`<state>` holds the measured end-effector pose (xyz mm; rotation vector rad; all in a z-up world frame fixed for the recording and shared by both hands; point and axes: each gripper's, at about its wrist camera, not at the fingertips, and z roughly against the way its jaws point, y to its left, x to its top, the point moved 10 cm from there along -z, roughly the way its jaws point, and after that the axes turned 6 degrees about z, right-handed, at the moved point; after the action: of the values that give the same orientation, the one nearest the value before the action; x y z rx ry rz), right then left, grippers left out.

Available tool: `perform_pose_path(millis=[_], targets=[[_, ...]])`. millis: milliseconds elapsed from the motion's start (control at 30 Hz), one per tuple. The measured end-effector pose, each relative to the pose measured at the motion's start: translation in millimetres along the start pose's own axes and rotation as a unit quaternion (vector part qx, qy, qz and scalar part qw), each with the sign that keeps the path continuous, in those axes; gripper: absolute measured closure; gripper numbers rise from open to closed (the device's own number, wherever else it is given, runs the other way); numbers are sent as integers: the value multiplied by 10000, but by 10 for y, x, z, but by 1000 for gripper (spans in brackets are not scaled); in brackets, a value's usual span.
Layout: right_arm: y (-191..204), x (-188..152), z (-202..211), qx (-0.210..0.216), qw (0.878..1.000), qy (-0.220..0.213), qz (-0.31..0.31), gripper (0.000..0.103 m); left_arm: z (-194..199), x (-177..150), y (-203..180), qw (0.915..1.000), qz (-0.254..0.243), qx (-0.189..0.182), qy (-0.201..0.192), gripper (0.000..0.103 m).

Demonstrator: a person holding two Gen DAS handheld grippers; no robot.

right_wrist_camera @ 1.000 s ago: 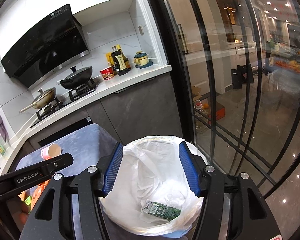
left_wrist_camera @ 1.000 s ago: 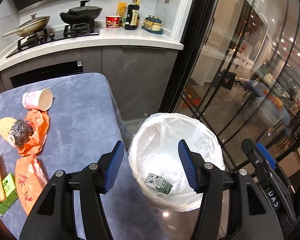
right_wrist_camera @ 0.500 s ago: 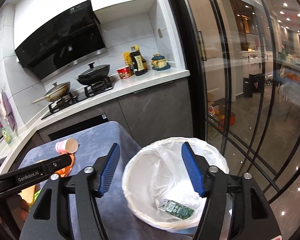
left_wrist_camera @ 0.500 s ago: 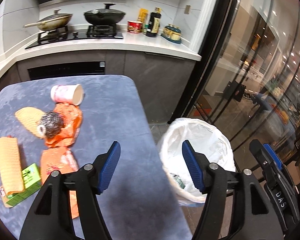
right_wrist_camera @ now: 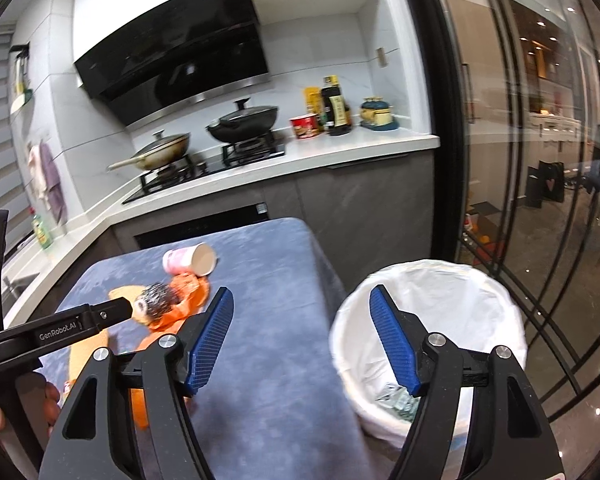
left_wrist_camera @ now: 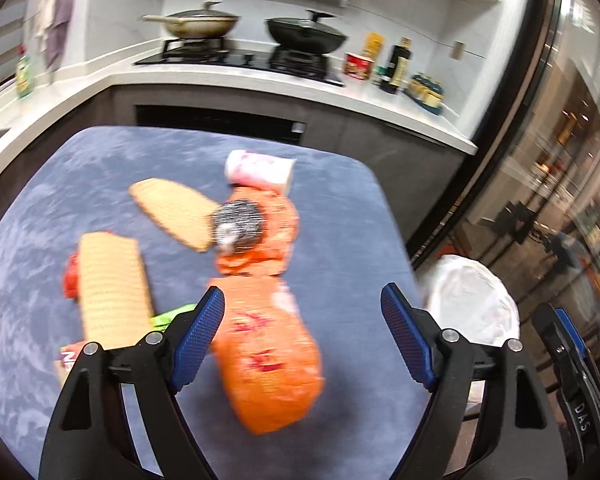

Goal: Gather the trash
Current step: 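Move both grippers back over the remaining trash on the table, then grasp the yellow foam net with the left gripper while the right grasps the orange bag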

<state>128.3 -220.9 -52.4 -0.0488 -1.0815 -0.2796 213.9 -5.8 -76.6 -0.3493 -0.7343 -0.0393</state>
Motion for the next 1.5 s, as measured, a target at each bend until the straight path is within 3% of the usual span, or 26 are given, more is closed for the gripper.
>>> perform_pose_path(millis=[500, 1133, 1233, 1400, 1467, 1500], targets=[[899, -253, -281, 548, 9966, 429, 436, 31, -2, 31, 1245, 9947, 796, 641, 75, 20], [1580, -964, -847, 908, 9825, 1357, 896, 30, -384, -106, 1691, 9900, 1127, 659, 527, 21], [1595, -1044, -933, 922, 9805, 1479, 910, 30, -425, -117, 1671, 9905, 1103, 589, 576, 27], [1604, -1143, -1020, 961, 9783, 1609, 886, 30, -471, -158, 1598, 9918, 983, 473, 659, 49], [1615, -1166, -1030, 996, 9773, 1640, 896, 37, -475, -163, 1558, 9924, 950, 419, 667, 57], [1620, -1178, -1031, 1035, 9766, 1657, 905, 46, -477, -160, 1535, 9926, 934, 388, 672, 63]])
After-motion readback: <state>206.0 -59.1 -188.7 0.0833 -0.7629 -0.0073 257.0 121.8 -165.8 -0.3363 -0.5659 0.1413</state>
